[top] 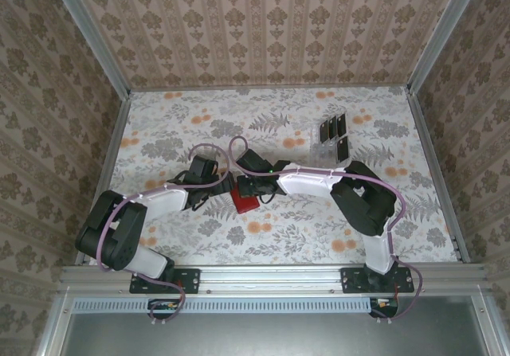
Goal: Put the credit cards into the card holder
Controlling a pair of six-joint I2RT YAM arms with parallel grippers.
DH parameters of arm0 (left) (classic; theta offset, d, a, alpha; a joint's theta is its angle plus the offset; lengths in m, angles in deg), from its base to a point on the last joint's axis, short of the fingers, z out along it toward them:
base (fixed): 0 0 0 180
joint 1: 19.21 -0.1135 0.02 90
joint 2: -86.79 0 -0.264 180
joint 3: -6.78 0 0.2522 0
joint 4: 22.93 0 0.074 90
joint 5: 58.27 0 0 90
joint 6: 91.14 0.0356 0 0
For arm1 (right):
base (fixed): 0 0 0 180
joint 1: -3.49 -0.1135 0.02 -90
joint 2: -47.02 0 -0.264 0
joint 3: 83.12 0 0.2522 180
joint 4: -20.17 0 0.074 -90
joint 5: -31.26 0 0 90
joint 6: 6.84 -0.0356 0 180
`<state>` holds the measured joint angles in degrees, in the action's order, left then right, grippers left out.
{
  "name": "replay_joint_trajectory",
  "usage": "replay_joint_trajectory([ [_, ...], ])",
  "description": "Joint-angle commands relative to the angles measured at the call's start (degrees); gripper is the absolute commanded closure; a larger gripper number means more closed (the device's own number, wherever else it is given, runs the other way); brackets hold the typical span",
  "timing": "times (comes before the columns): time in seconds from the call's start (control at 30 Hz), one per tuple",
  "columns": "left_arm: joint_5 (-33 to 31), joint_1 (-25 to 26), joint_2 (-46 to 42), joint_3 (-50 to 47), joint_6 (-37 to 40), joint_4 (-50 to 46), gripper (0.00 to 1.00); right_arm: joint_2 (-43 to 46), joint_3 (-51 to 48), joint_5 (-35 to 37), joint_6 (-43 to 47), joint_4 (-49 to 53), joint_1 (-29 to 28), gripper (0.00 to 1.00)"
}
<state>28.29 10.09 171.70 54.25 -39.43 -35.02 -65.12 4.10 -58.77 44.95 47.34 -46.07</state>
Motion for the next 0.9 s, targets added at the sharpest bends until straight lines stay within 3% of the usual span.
replay_joint_trajectory([
  [0.0,8.5,1.5,4.7,-3.0,-1.1,-0.1,0.03,-0.8,-0.9,0.9,-0.8,0.1,-0.5,1.00],
  [0.87,8.2,1.6,4.7,-3.0,-1.3,-0.2,0.03,-3.3,-9.1,4.8,-2.1,-1.3,-4.2,1.00],
])
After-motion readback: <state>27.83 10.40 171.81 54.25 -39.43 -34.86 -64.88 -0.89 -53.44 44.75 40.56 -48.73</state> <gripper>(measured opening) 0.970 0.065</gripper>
